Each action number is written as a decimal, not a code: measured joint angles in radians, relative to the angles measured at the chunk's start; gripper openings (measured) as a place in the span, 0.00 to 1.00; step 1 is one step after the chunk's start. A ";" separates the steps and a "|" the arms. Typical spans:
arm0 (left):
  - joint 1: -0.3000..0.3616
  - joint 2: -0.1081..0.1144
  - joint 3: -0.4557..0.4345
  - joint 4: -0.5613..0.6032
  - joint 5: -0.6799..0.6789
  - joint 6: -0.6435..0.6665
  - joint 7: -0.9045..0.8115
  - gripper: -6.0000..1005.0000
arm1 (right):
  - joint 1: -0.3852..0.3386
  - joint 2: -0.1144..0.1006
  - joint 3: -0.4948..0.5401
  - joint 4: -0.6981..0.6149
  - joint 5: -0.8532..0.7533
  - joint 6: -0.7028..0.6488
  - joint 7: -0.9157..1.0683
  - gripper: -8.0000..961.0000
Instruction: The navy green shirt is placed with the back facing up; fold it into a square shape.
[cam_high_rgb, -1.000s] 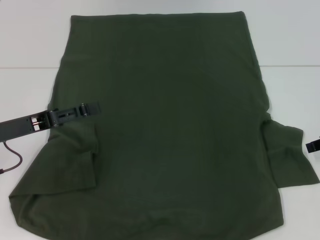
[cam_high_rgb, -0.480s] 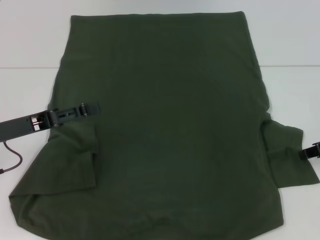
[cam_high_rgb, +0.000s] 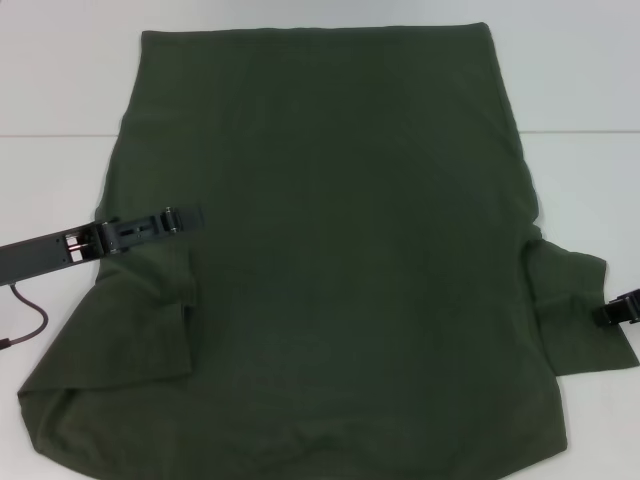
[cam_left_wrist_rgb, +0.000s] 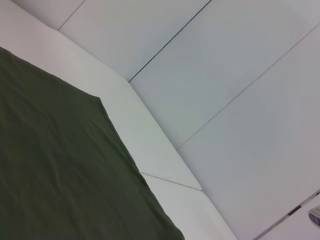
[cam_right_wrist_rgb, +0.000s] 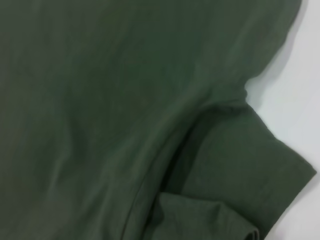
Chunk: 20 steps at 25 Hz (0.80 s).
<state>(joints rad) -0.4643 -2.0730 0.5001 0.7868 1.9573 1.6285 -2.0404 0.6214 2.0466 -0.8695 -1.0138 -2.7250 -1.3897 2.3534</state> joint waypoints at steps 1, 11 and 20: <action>0.000 0.000 0.000 0.000 0.000 0.000 0.000 0.90 | 0.002 0.000 -0.007 0.000 -0.004 0.004 0.000 0.33; 0.005 0.001 0.000 0.000 -0.004 -0.001 0.000 0.90 | 0.022 0.022 -0.022 0.000 -0.062 0.023 -0.002 0.32; 0.006 0.002 0.000 0.000 -0.014 -0.006 0.000 0.90 | 0.029 0.025 -0.023 0.012 -0.063 0.029 0.002 0.32</action>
<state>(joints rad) -0.4586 -2.0713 0.5001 0.7869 1.9436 1.6228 -2.0401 0.6509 2.0714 -0.8927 -1.0022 -2.7879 -1.3611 2.3558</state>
